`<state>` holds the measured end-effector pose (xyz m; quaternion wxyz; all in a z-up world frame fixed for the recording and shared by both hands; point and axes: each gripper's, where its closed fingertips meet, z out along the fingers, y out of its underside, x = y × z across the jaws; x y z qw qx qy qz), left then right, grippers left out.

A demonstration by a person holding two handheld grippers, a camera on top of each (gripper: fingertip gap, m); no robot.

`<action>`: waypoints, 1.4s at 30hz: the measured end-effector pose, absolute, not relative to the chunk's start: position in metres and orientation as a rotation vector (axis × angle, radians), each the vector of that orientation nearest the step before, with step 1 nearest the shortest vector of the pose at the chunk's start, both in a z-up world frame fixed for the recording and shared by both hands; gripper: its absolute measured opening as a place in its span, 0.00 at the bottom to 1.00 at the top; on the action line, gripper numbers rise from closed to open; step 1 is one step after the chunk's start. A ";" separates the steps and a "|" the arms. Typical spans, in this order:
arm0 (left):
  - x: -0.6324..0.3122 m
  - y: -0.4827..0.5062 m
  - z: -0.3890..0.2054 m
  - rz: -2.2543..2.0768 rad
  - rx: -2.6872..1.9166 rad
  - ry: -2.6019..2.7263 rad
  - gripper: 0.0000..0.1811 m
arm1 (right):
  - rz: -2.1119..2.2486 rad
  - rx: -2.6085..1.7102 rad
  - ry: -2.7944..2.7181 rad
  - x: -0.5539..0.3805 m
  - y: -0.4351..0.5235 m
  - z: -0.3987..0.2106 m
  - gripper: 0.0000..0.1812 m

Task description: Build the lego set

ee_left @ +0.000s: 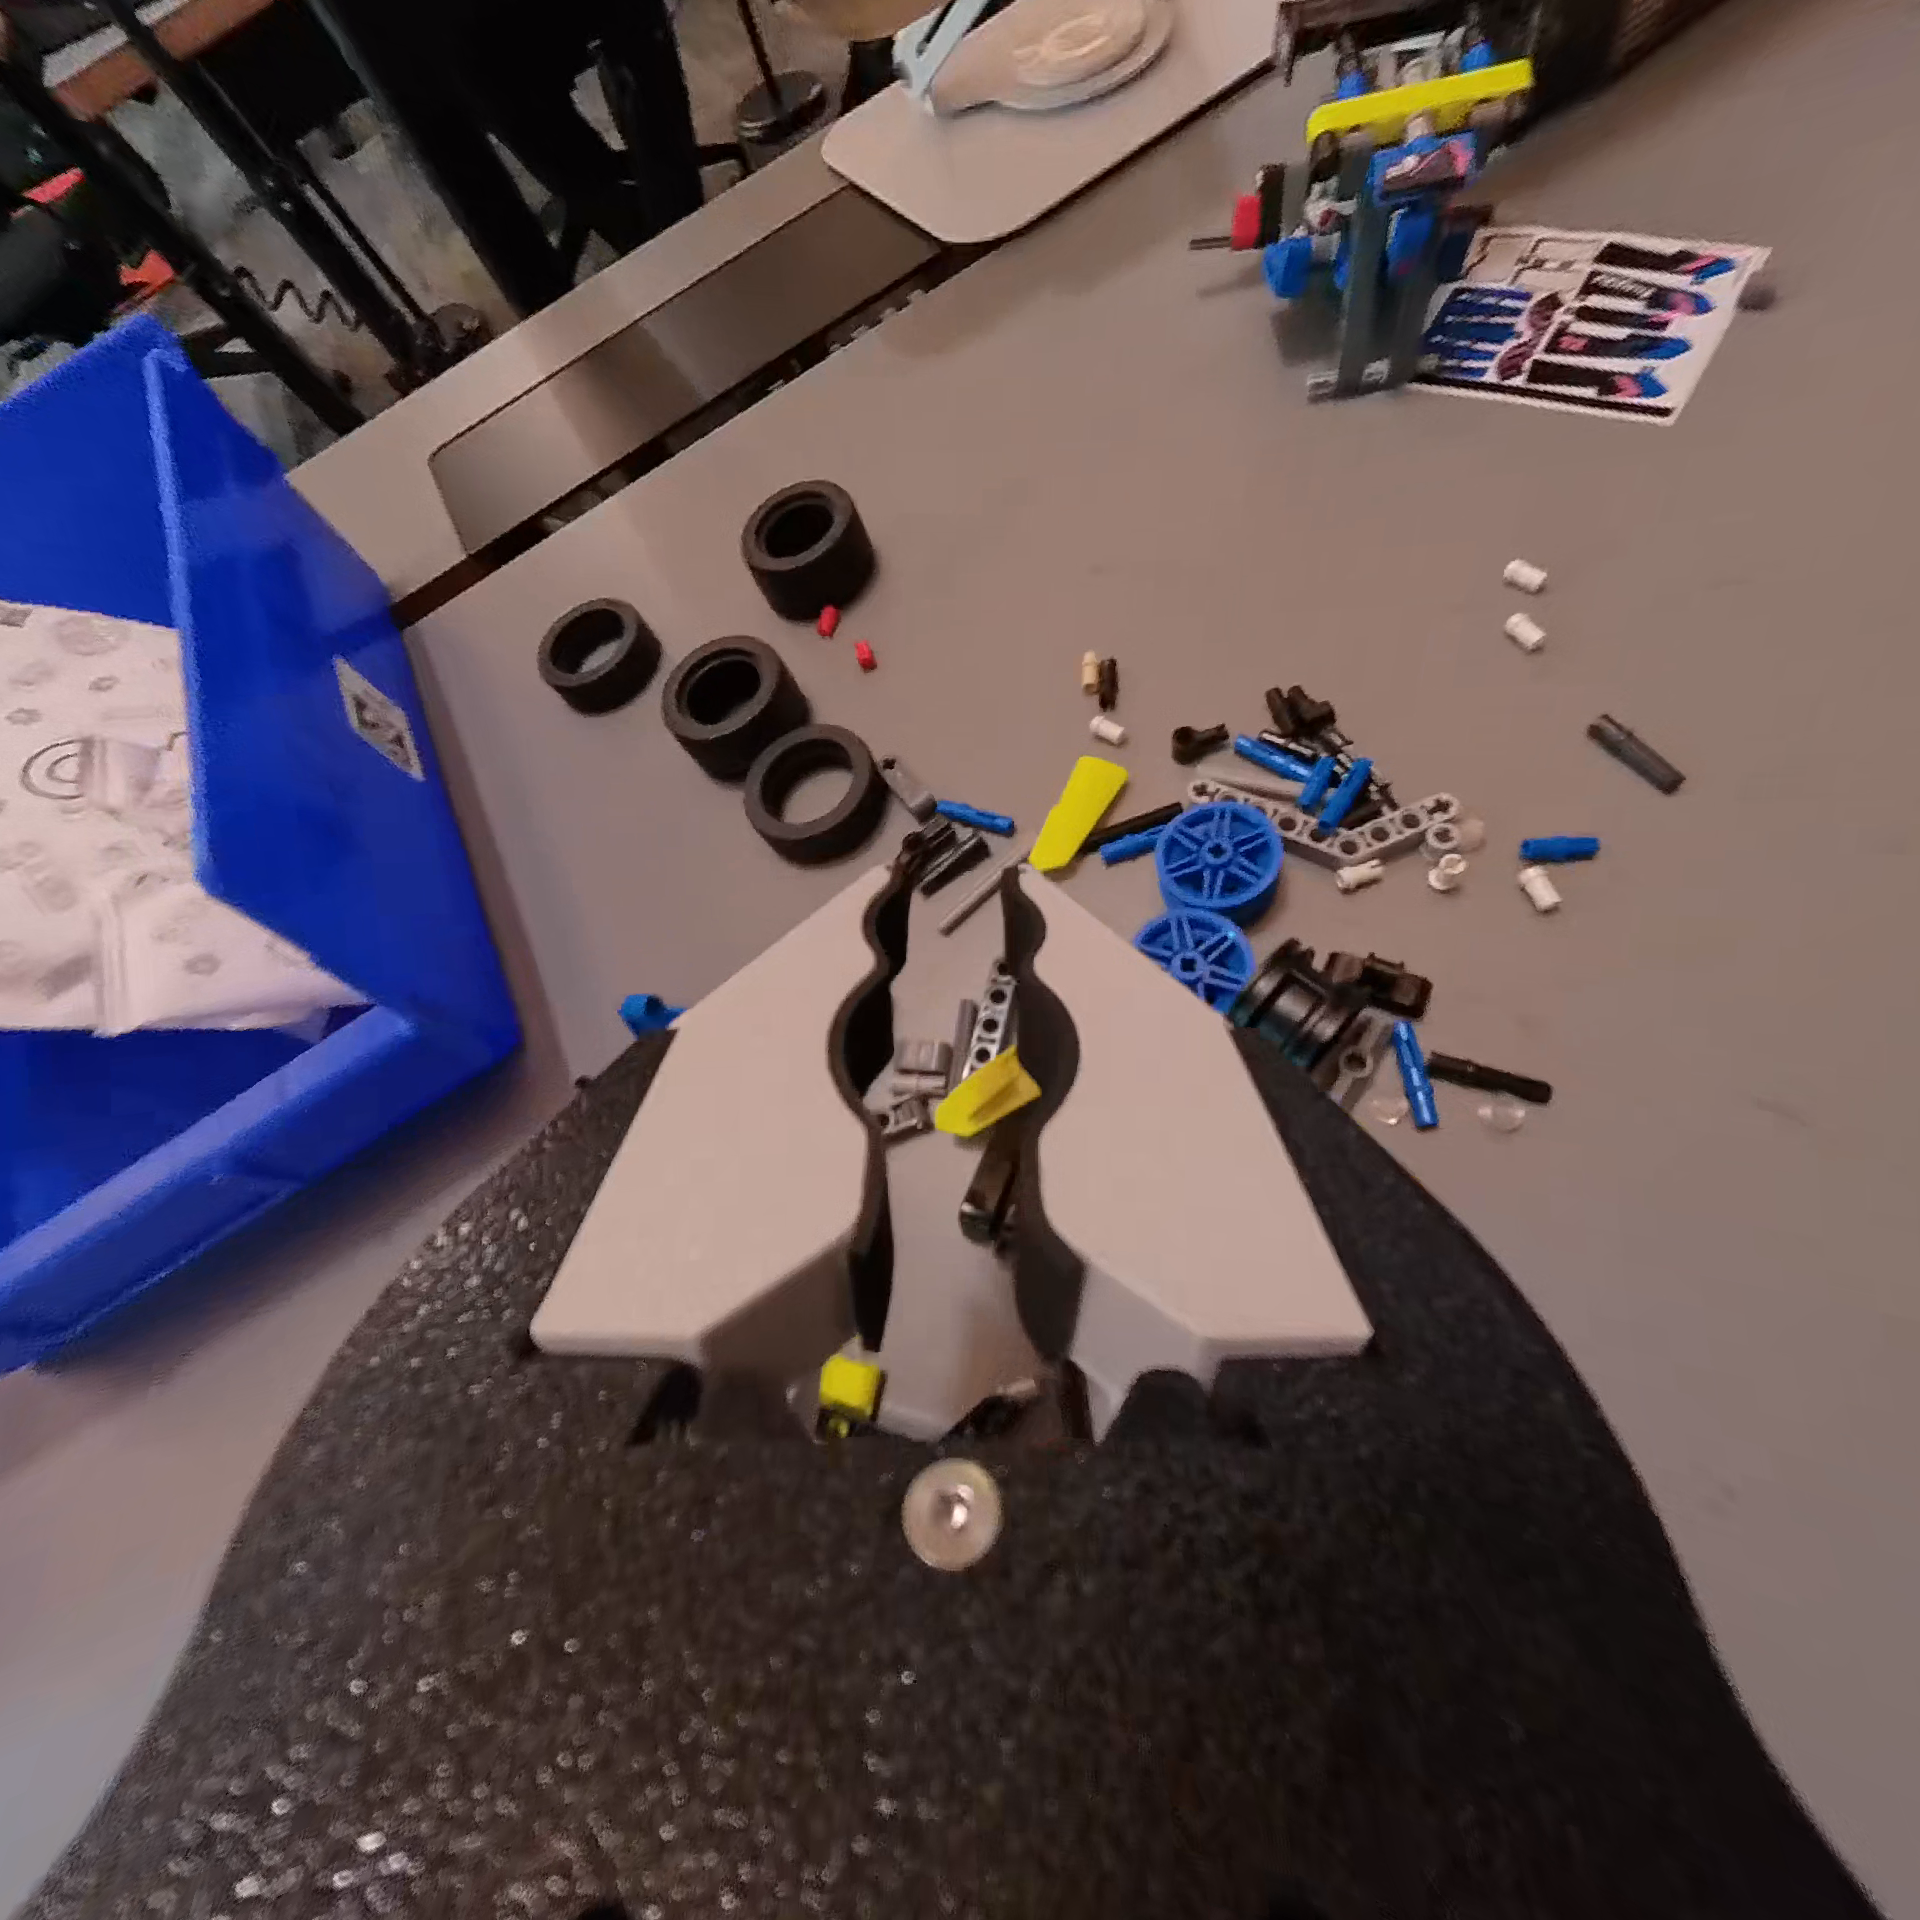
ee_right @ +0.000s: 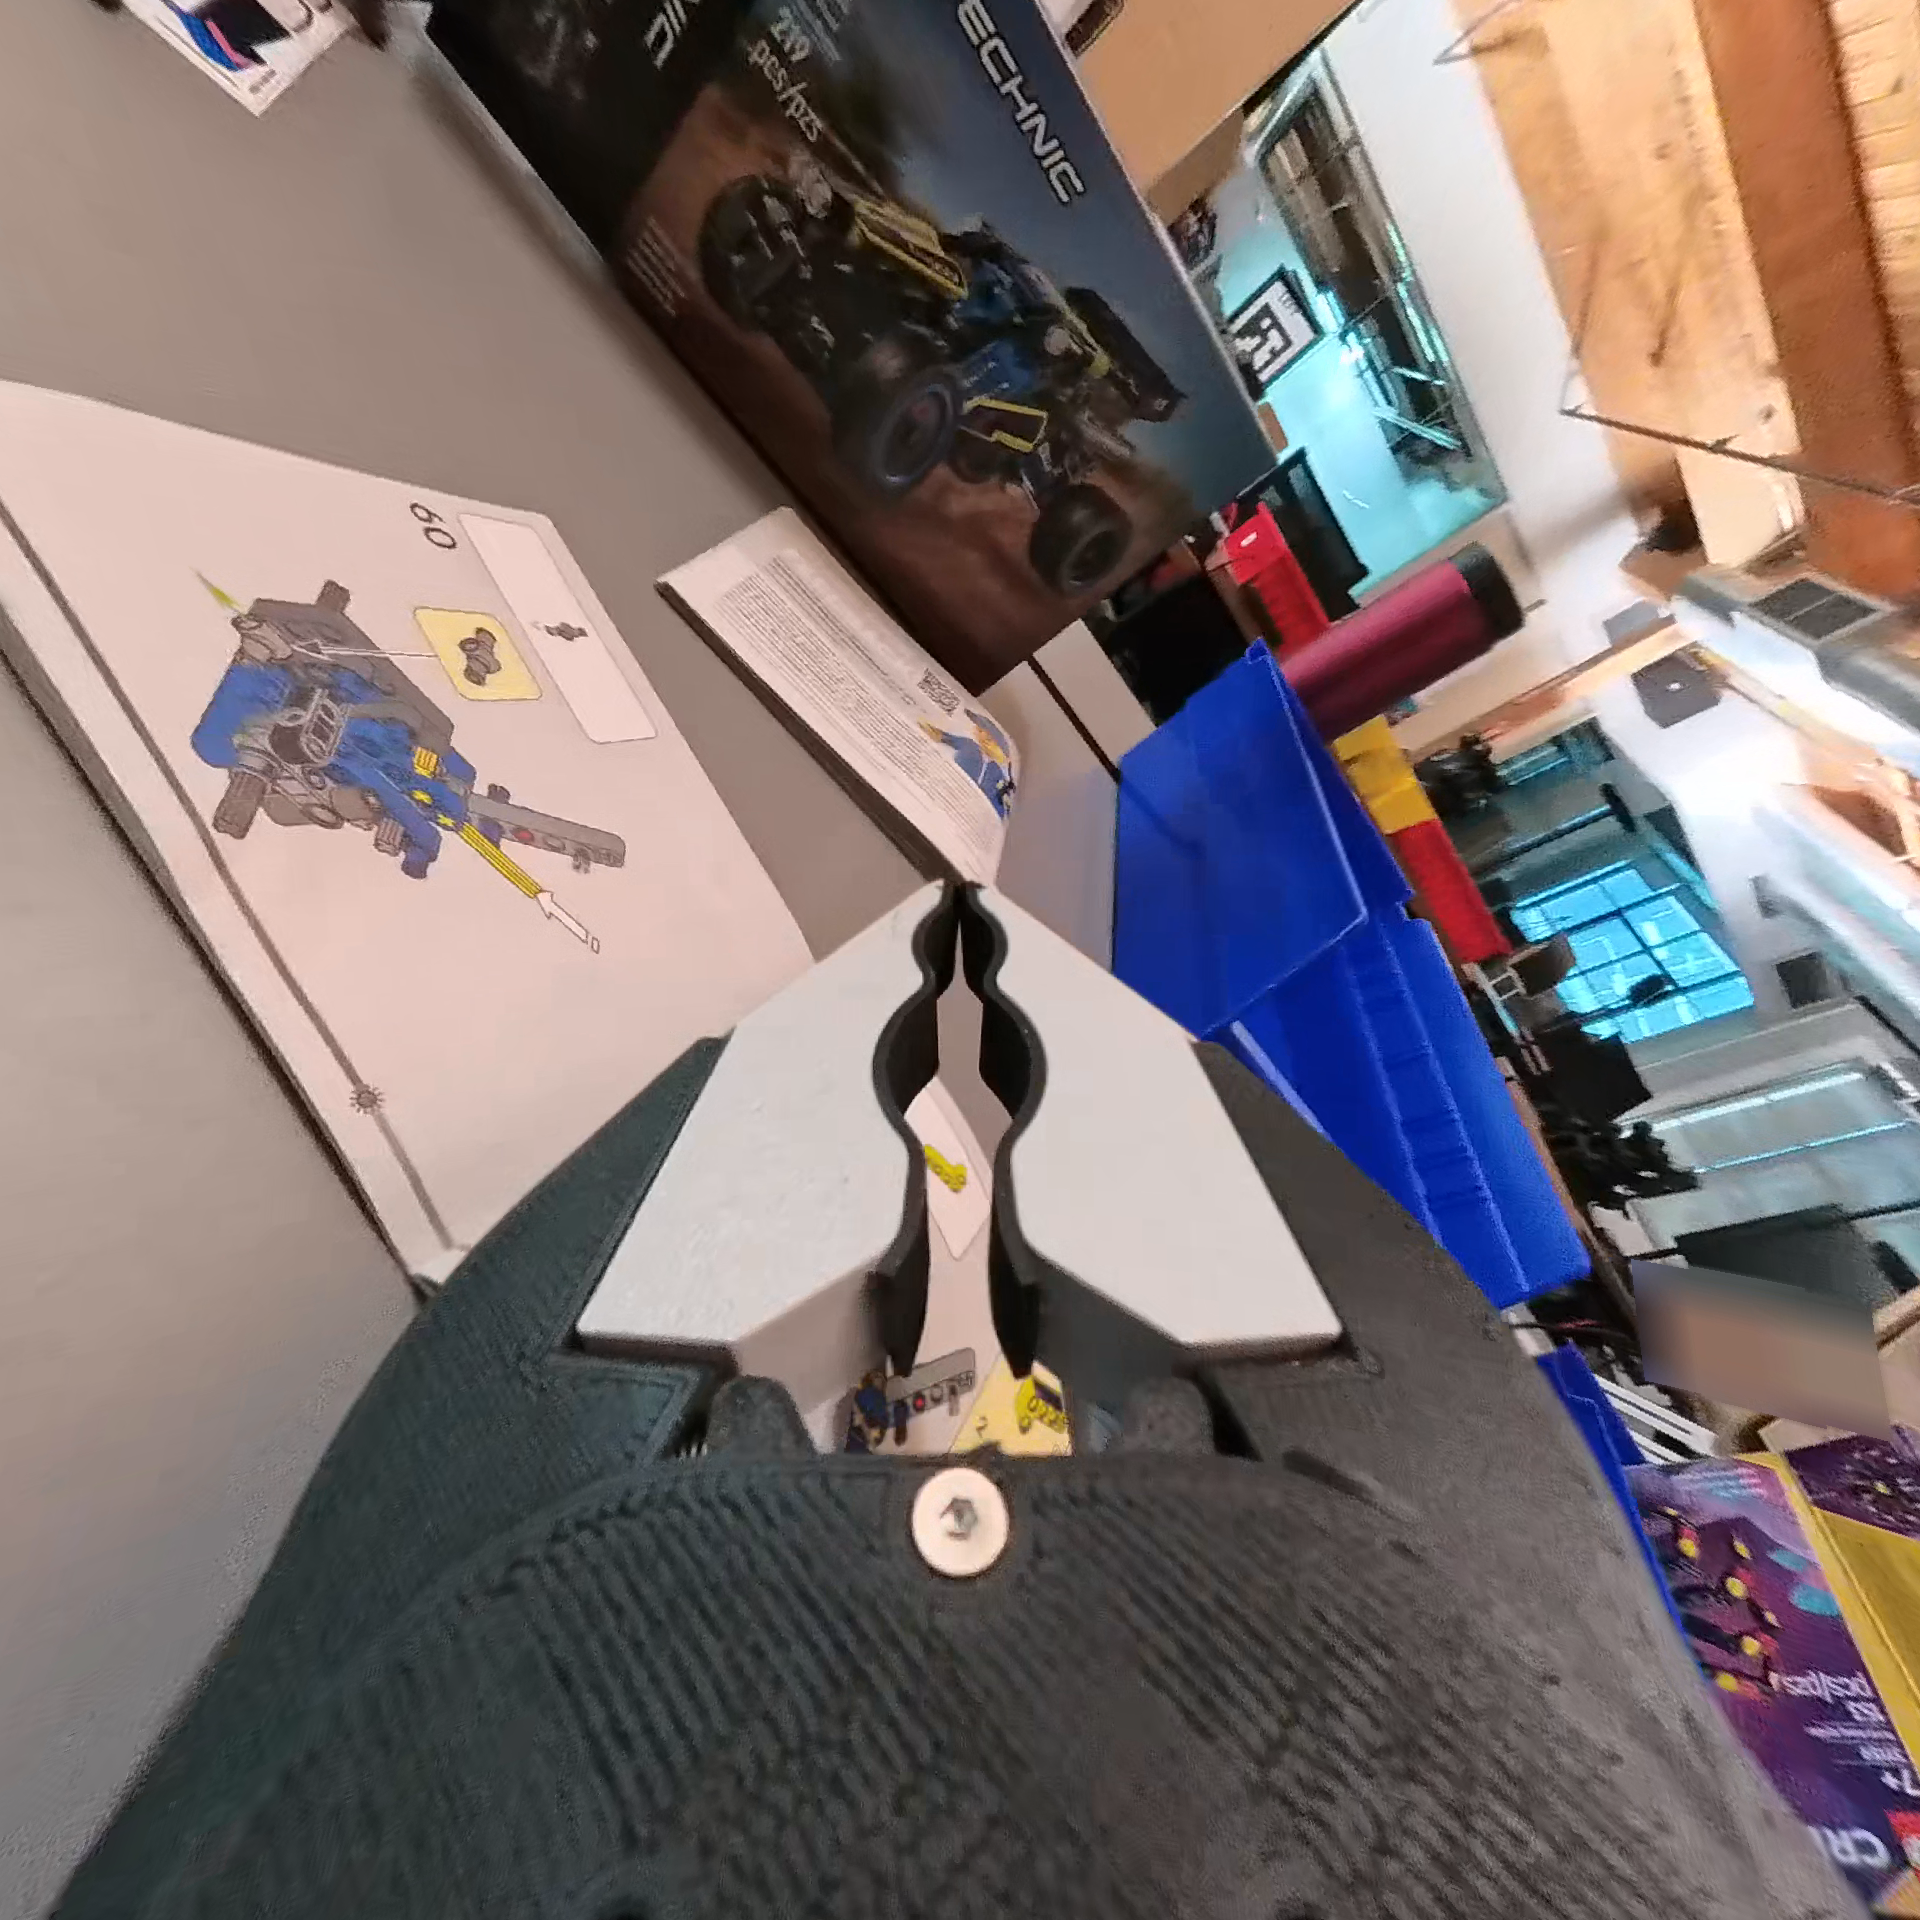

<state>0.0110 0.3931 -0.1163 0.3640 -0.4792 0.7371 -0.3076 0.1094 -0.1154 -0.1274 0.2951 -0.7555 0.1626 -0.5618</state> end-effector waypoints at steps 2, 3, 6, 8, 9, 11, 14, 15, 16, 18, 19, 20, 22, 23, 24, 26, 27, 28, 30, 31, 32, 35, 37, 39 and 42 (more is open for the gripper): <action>0.017 0.385 -0.118 -0.810 -1.215 1.921 0.08 | -1.508 -2.003 0.419 0.109 -0.114 -0.127 0.00; 0.019 0.380 -0.120 -0.809 -1.196 1.946 0.07 | -1.503 -2.018 0.415 0.110 -0.113 -0.130 0.00; 0.023 0.370 -0.128 -0.743 -1.125 2.031 0.07 | -1.508 -2.062 0.404 0.111 -0.113 -0.136 0.00; 0.027 0.368 -0.133 -0.700 -1.086 2.073 0.07 | -1.504 -2.068 0.403 0.111 -0.113 -0.138 0.00; 0.028 0.363 -0.137 -0.701 -1.056 2.116 0.07 | -1.507 -2.072 0.406 0.112 -0.113 -0.139 0.00; 0.032 0.352 -0.144 -0.692 -0.982 2.225 0.07 | -1.507 -2.078 0.404 0.112 -0.113 -0.139 0.00; 0.044 0.347 -0.149 -0.647 -0.911 2.295 0.07 | -1.526 -2.076 0.390 0.111 -0.112 -0.138 0.00; 0.047 0.344 -0.149 -0.664 -0.907 2.311 0.07 | -1.532 -2.077 0.385 0.111 -0.112 -0.137 0.00; 0.049 0.339 -0.150 -0.696 -0.908 2.326 0.07 | -1.539 -2.079 0.381 0.110 -0.112 -0.137 0.00; 0.048 0.333 -0.149 -0.754 -0.913 2.346 0.07 | -1.552 -2.083 0.379 0.110 -0.113 -0.137 0.00; 0.046 0.331 -0.149 -0.780 -0.905 2.357 0.06 | -1.557 -2.084 0.376 0.109 -0.113 -0.137 0.00; 0.041 0.328 -0.149 -0.809 -0.893 2.378 0.05 | -1.561 -2.083 0.374 0.109 -0.114 -0.137 0.00; 0.032 0.327 -0.153 -0.830 -0.874 2.410 0.04 | -1.552 -2.086 0.372 0.109 -0.113 -0.138 0.00; 0.031 0.331 -0.154 -0.809 -0.878 2.408 0.04 | -1.555 -2.086 0.372 0.110 -0.113 -0.138 0.00; 0.029 0.337 -0.156 -0.780 -0.891 2.407 0.04 | -1.558 -2.085 0.371 0.110 -0.113 -0.137 0.00; 0.031 0.357 -0.152 -0.729 -0.960 2.362 0.04 | -1.550 -2.087 0.369 0.110 -0.113 -0.138 0.00; 0.031 0.368 -0.148 -0.714 -1.000 2.325 0.03 | -1.550 -2.086 0.368 0.110 -0.113 -0.138 0.00; 0.030 0.376 -0.144 -0.714 -1.026 2.303 0.03 | -1.550 -2.085 0.369 0.110 -0.113 -0.138 0.00; 0.024 0.389 -0.138 -0.731 -1.049 2.281 0.02 | -1.555 -2.085 0.380 0.110 -0.114 -0.138 0.00; 0.021 0.396 -0.137 -0.735 -1.063 2.268 0.02 | -1.561 -2.082 0.382 0.110 -0.115 -0.137 0.00; 0.019 0.403 -0.137 -0.735 -1.085 2.255 0.02 | -1.567 -2.079 0.383 0.110 -0.116 -0.136 0.00; 0.012 0.421 -0.140 -0.721 -1.167 2.233 0.00 | -1.568 -2.097 0.383 0.110 -0.116 -0.139 0.00; 0.008 0.430 -0.142 -0.700 -1.198 2.230 0.00 | -1.579 -2.107 0.376 0.111 -0.116 -0.140 0.00; 0.003 0.433 -0.144 -0.697 -1.204 2.247 0.00 | -1.590 -2.107 0.368 0.111 -0.115 -0.140 0.00; -0.004 0.436 -0.146 -0.699 -1.225 2.271 0.00 | -1.584 -2.113 0.368 0.112 -0.115 -0.141 0.00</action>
